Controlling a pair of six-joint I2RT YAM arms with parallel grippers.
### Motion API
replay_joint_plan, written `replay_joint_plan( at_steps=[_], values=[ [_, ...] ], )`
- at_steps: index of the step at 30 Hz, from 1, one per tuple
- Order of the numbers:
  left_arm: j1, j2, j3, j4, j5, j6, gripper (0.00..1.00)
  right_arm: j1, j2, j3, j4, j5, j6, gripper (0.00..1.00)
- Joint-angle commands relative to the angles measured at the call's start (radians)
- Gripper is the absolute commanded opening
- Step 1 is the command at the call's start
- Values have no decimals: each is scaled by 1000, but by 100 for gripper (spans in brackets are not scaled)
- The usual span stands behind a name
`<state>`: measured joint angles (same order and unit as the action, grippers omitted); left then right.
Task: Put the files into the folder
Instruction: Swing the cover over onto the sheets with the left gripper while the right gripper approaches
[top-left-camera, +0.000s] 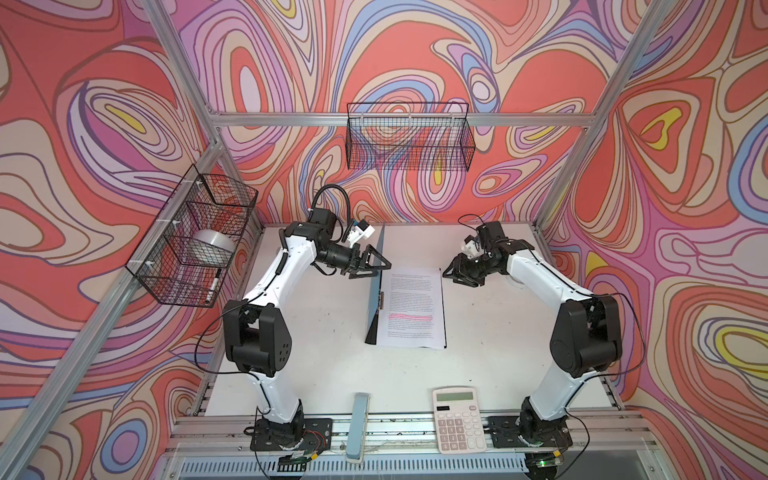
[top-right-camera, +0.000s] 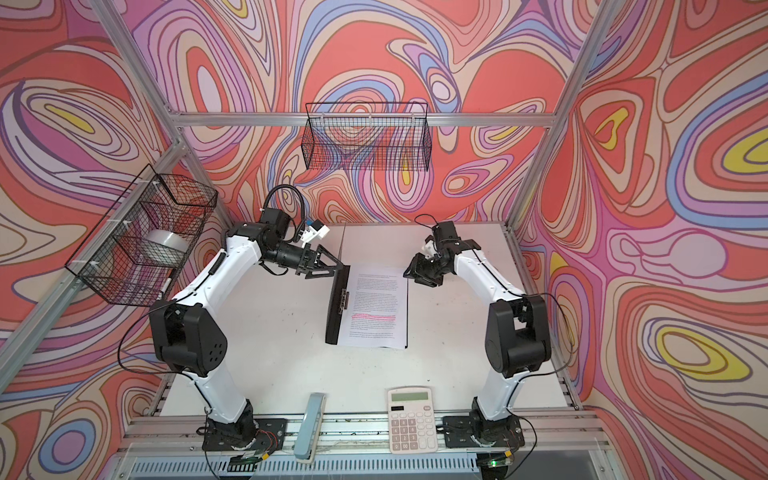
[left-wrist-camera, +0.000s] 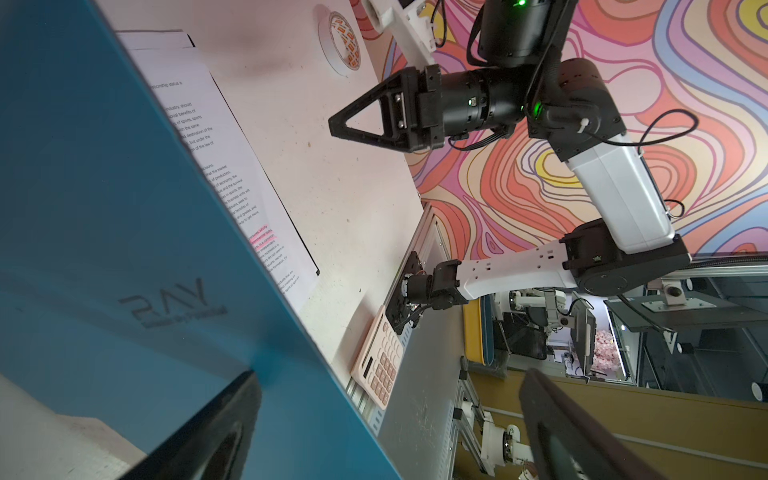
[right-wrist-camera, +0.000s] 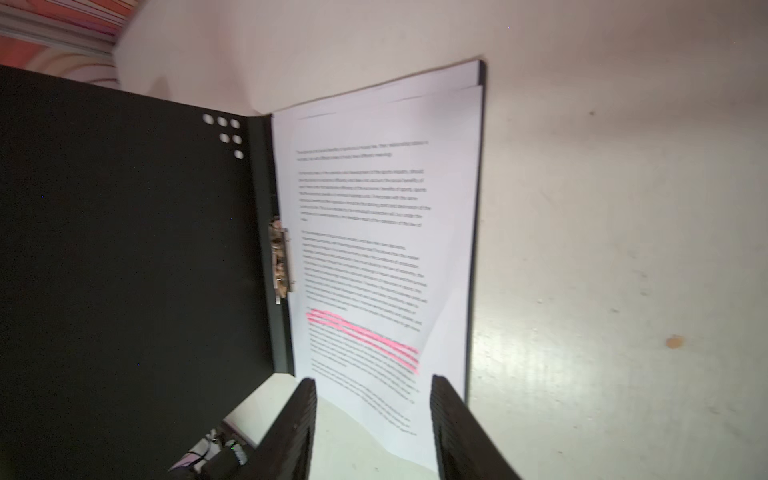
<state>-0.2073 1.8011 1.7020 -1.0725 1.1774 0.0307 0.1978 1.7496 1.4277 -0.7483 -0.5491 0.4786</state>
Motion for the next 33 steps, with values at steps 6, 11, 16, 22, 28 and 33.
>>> replay_joint_plan(
  at_steps=[6,11,16,22,28,33],
  values=[
    [-51,57,45,2,15,21,98,1,-78,-80,223,-305,178,50],
    [-76,98,80,0,7,18,98,0,-49,-116,288,-385,212,51],
    [-90,116,98,2,-3,18,98,3,-59,-186,447,-450,304,51],
    [-91,115,87,10,-5,11,98,16,-31,-226,546,-491,346,52],
    [-92,87,55,25,-16,7,98,16,9,-246,569,-500,350,52],
    [-92,66,49,22,-20,8,98,16,16,-243,555,-496,339,51]
  ],
)
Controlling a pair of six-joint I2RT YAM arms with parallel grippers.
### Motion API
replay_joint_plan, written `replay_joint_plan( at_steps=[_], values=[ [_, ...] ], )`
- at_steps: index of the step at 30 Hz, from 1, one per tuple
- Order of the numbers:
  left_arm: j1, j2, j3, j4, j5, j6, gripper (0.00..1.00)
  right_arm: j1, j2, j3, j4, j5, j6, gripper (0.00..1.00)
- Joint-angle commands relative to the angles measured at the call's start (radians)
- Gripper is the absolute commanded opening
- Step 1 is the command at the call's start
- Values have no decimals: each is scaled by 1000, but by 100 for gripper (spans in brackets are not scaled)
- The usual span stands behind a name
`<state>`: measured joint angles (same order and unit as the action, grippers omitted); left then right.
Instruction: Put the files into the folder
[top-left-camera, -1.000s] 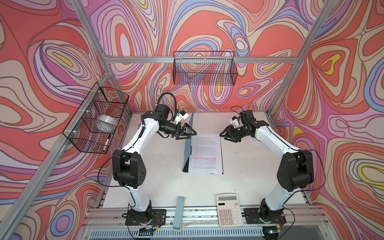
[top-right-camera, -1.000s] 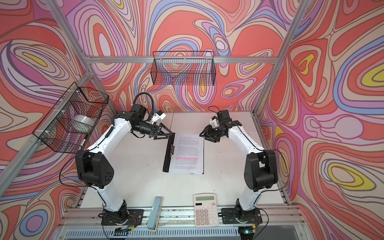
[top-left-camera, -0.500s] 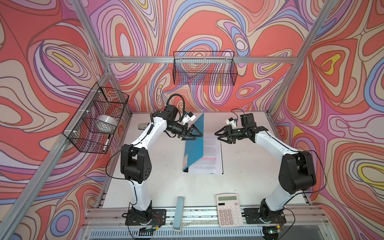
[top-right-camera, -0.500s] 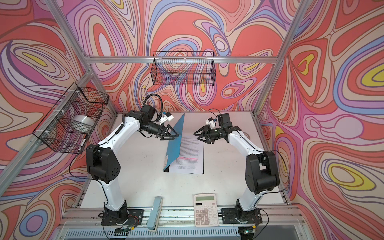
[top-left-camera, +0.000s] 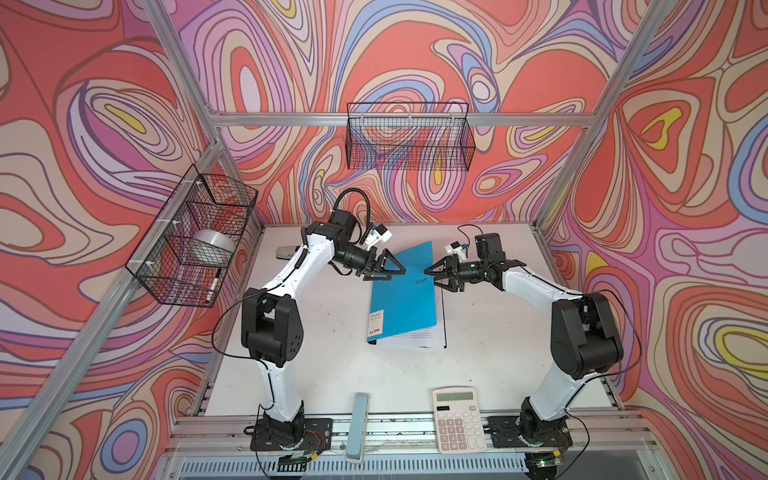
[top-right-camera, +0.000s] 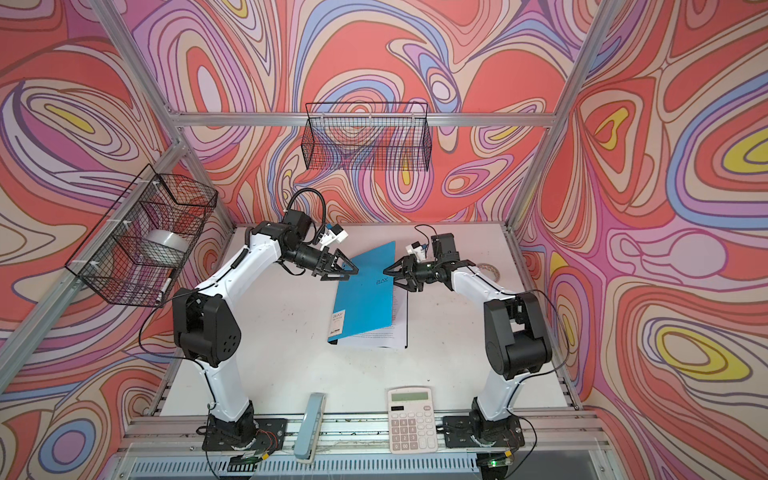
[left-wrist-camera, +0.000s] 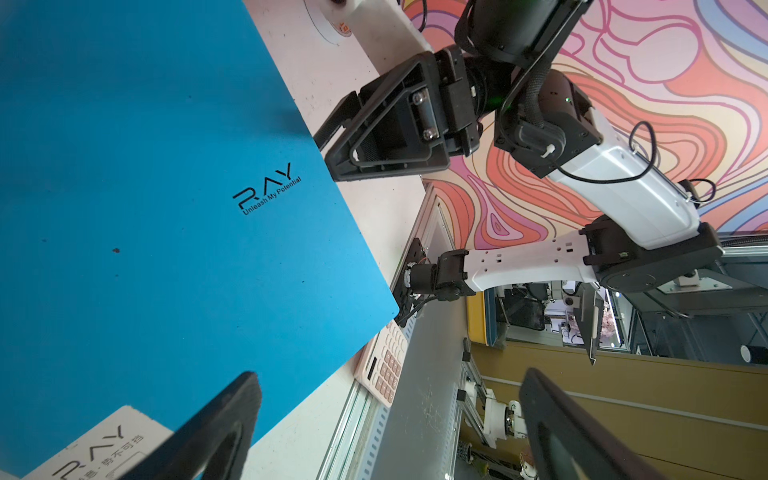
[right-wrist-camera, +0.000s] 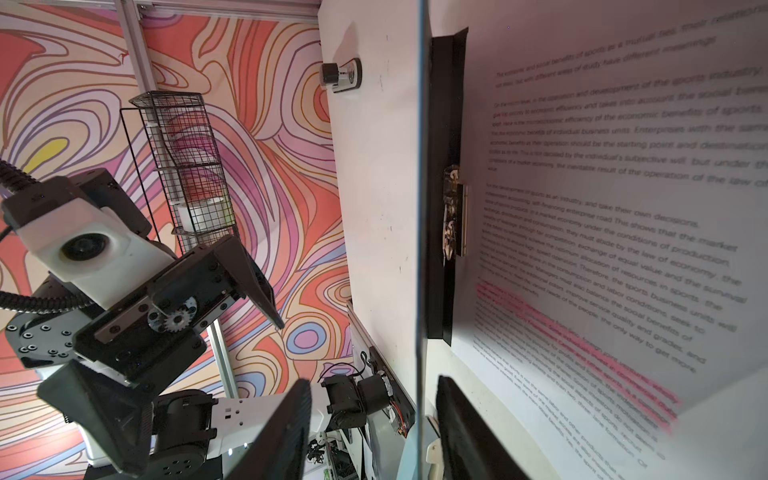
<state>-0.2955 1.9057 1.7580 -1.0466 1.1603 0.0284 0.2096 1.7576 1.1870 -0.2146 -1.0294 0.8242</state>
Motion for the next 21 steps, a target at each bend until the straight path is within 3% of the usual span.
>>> replay_joint_plan(
  at_steps=[1,21],
  values=[
    [-3,-41,-7,-4,-6,9,98,4,8,0,15,-11,-12,51],
    [30,-86,-55,-29,-64,51,98,4,52,58,-188,64,-147,51]
  ],
)
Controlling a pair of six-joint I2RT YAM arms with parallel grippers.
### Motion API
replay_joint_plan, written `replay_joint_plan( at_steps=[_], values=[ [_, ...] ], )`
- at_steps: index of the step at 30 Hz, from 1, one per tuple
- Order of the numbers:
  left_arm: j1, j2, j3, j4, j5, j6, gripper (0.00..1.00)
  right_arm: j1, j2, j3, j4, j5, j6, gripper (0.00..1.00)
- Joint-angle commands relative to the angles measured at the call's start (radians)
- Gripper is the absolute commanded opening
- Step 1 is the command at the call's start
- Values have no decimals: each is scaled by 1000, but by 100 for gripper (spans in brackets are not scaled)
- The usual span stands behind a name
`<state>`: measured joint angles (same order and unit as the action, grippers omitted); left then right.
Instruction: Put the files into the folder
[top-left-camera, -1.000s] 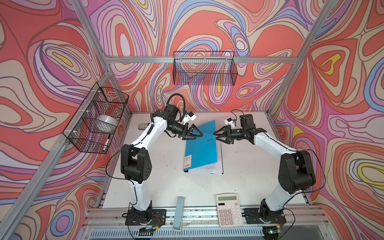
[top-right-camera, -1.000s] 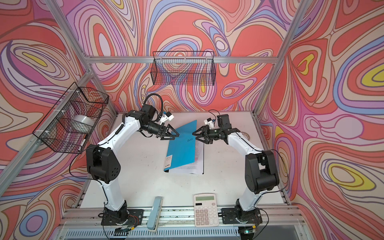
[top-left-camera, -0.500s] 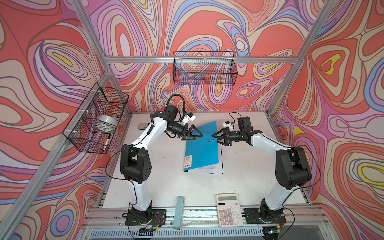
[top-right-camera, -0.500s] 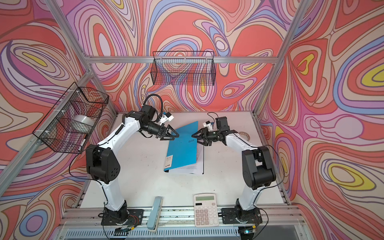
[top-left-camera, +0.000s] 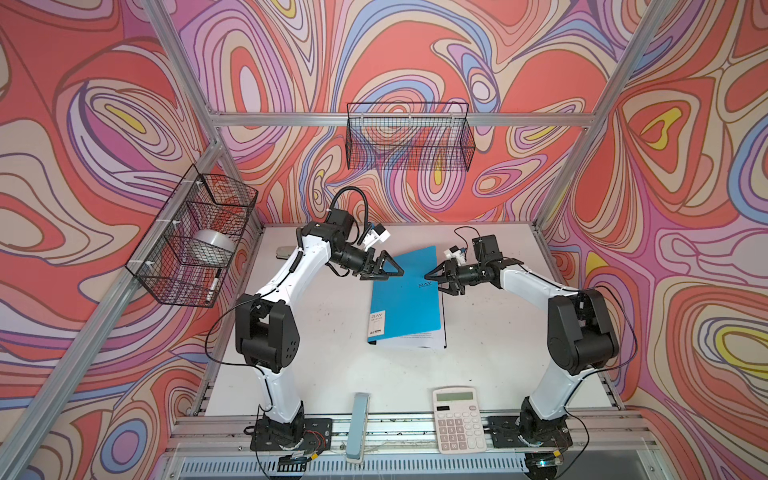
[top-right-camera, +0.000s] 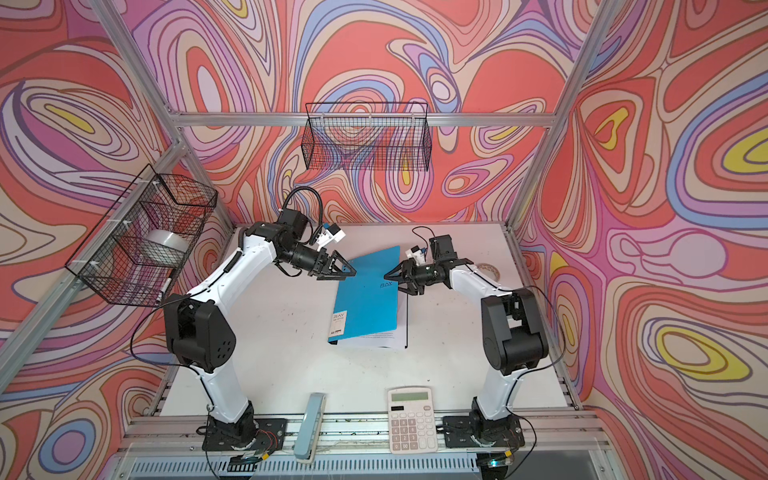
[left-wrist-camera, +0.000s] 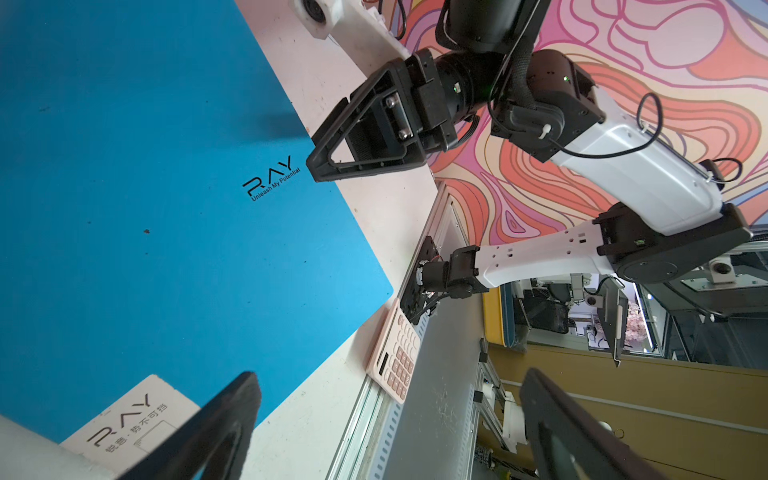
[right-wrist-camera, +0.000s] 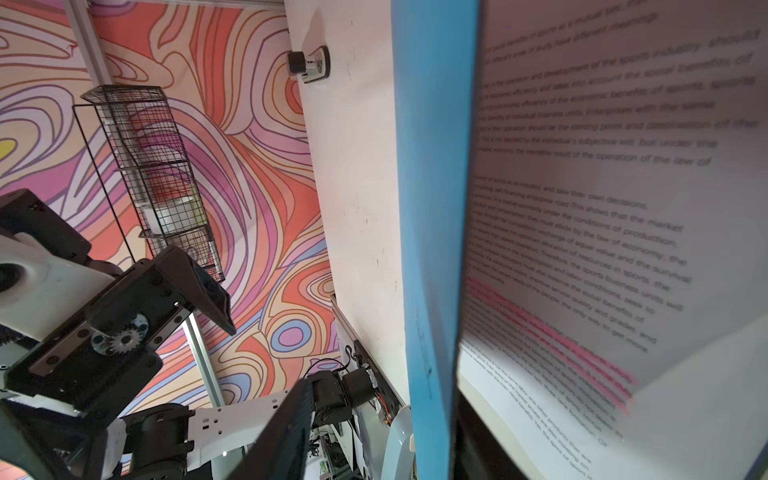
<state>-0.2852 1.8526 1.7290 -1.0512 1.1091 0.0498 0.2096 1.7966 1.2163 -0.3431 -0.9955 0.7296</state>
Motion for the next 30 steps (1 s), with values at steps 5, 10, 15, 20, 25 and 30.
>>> replay_joint_plan(
  at_steps=[5,10,15,20,25,30],
  values=[
    [57,-45,-72,-6,-16,30,98,4,30,61,-164,97,-123,50],
    [82,-49,-106,-3,-34,45,98,4,41,84,-270,193,-194,50],
    [87,-52,-137,16,-43,48,98,4,46,87,-341,283,-247,50],
    [89,-49,-156,33,-46,45,98,4,44,93,-401,374,-286,50],
    [90,-48,-168,40,-52,47,98,5,49,103,-446,448,-315,50],
    [93,-51,-193,58,-65,43,98,4,55,99,-459,500,-322,50]
  ],
)
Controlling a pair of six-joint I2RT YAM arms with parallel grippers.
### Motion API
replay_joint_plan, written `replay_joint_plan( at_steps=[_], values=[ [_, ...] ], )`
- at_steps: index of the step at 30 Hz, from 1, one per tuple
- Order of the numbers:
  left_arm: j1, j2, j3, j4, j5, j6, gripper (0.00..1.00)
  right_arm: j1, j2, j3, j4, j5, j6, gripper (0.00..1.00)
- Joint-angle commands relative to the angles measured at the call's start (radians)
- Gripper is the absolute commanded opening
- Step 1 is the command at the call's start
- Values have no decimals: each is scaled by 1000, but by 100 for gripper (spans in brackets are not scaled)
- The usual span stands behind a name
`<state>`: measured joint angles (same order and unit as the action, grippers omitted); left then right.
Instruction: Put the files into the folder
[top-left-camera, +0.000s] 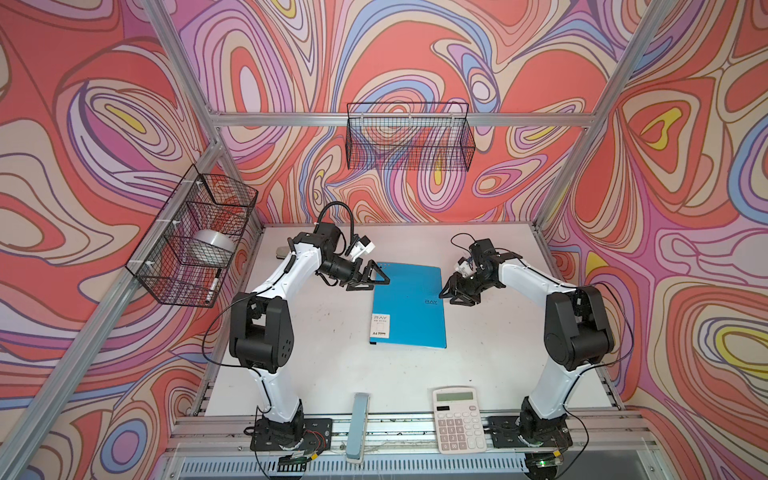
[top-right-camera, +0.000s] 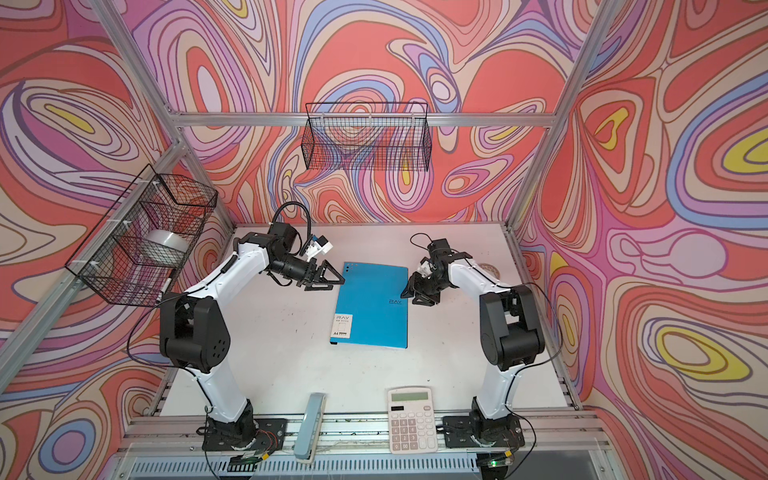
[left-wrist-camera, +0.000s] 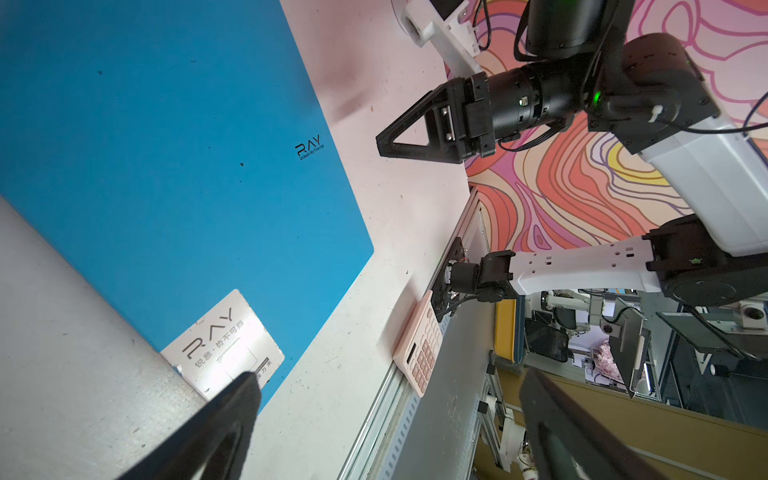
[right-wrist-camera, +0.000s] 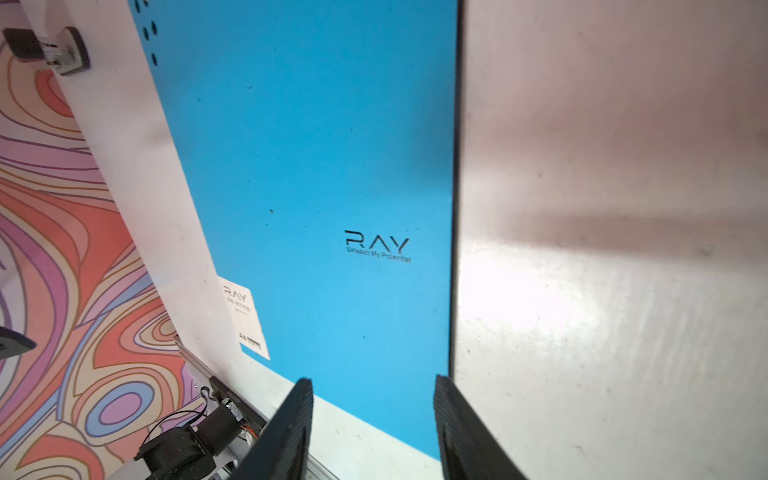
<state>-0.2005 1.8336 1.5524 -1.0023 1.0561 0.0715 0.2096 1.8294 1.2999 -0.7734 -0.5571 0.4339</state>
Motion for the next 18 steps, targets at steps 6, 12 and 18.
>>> replay_joint_plan(
  at_steps=[6,12,18],
  values=[
    [12,-39,-61,50,-63,-2,98,4,38,-2,-4,117,-19,50],
    [26,-51,-110,70,-87,5,98,4,95,-34,84,126,2,50],
    [76,-61,-95,33,-129,40,99,6,140,-30,106,128,-7,50]
  ],
)
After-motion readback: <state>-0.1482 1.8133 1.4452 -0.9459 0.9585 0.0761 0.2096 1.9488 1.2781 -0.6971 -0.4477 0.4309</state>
